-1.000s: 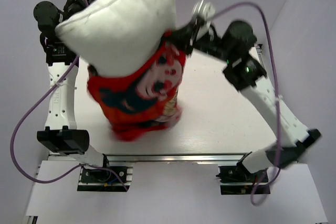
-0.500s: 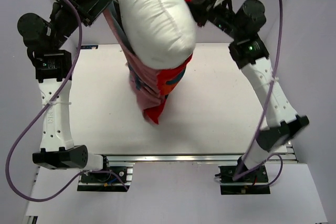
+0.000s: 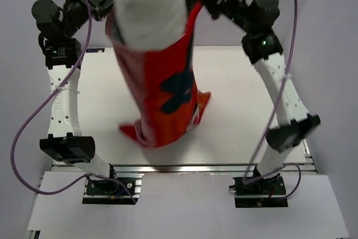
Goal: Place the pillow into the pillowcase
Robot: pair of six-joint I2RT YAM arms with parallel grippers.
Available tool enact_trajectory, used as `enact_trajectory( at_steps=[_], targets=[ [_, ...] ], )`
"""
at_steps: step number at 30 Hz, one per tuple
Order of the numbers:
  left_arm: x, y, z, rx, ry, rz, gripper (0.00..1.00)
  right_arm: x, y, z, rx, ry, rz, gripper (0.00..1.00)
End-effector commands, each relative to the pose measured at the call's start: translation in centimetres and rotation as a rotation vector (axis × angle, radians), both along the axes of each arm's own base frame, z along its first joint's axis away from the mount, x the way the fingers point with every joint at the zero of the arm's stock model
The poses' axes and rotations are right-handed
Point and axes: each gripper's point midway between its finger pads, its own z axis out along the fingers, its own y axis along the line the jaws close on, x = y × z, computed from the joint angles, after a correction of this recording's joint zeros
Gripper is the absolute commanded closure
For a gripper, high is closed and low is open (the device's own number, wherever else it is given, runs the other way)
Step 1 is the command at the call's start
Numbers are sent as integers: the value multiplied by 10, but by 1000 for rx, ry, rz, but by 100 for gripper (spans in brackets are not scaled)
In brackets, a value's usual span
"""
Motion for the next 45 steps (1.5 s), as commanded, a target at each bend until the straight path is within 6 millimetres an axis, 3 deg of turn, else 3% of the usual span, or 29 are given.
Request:
enact_trajectory(
  at_steps=[1, 3, 4, 5, 6, 7, 8, 11, 13, 14, 15, 17, 19, 20, 21, 22, 23, 24, 26, 28, 33, 34, 35, 37, 39, 40, 41, 43, 45],
  targets=[
    [-79, -3, 69, 45, -224, 23, 100, 39, -83, 78, 203, -107, -252, 100],
    [-61, 4, 40, 59, -97, 79, 100, -17, -63, 91, 216, -143, -45, 100],
    [-56, 7, 30, 60, -66, 103, 100, -16, -39, 43, 165, -58, 38, 100],
    [-56, 12, 28, 50, -59, 141, 100, -74, -35, 58, 163, -138, 122, 100],
    [-45, 14, 12, 43, -19, 150, 100, -127, 0, 48, 125, -207, 261, 100],
    [-43, 15, 10, 39, -17, 154, 100, -143, 23, 7, 62, -172, 333, 100],
    [-36, 16, 7, 29, -1, 159, 100, -196, 27, 10, 66, -219, 445, 100],
    [-34, 14, 20, 19, -13, 140, 100, -173, 39, 2, 54, -251, 327, 100],
    [-42, 9, 29, 20, -28, 102, 100, -90, 16, 16, 95, -139, 67, 100],
    [-47, 9, 32, 23, -37, 98, 100, -50, 7, 47, 165, -102, 15, 100],
    [-56, 8, 35, 27, -36, 100, 100, -3, -33, 55, 201, -42, -70, 100],
    [-60, 8, 34, 40, -37, 100, 100, 22, -45, 75, 223, 23, -63, 100],
    [-60, 6, 30, 44, -29, 82, 100, 2, -23, 60, 132, 44, 77, 100],
    [-54, 6, 22, 40, -8, 80, 100, -48, -20, 79, 128, -16, 192, 100],
    [-51, 7, 21, 38, -20, 80, 100, -76, 24, 21, 27, 75, 380, 100],
    [-46, 6, 18, 37, -17, 74, 100, -150, 16, 40, 29, -37, 451, 100],
    [-40, 7, 13, 36, -13, 72, 100, -176, 27, 26, -24, -189, 448, 100],
    [-37, 7, 15, 36, -32, 69, 100, -213, 63, -21, -41, -148, 522, 100],
    [-31, 4, 13, 38, -38, 43, 100, -244, 59, -23, -27, -176, 541, 100],
    [-36, 1, 14, 49, -52, 24, 100, -205, 70, -15, -25, -115, 419, 100],
    [-79, -8, 19, 69, -74, -24, 100, -29, 4, 46, 90, -50, -15, 100],
    [-81, -9, 14, 69, -63, -25, 100, 10, 15, 15, 45, 77, -30, 100],
    [-87, -9, 15, 67, -75, -26, 100, -8, -3, 65, 106, -19, -35, 100],
    [-92, -8, 19, 57, -91, -14, 100, -38, -1, 78, 106, -29, 53, 100],
    [-76, -3, 23, 37, -92, 25, 100, -80, 44, 35, 24, 27, 214, 100],
    [-73, -1, 30, 29, -108, 36, 100, -143, 25, 75, 79, -169, 248, 100],
    [-65, 1, 32, 20, -108, 49, 100, -170, 66, 15, 20, -93, 362, 100],
    [-36, 6, 27, -9, -73, 66, 100, -230, 64, 18, 25, -155, 457, 100],
    [-33, 5, 35, -22, -113, 51, 100, -240, 71, 16, 10, -126, 447, 100]
  ],
)
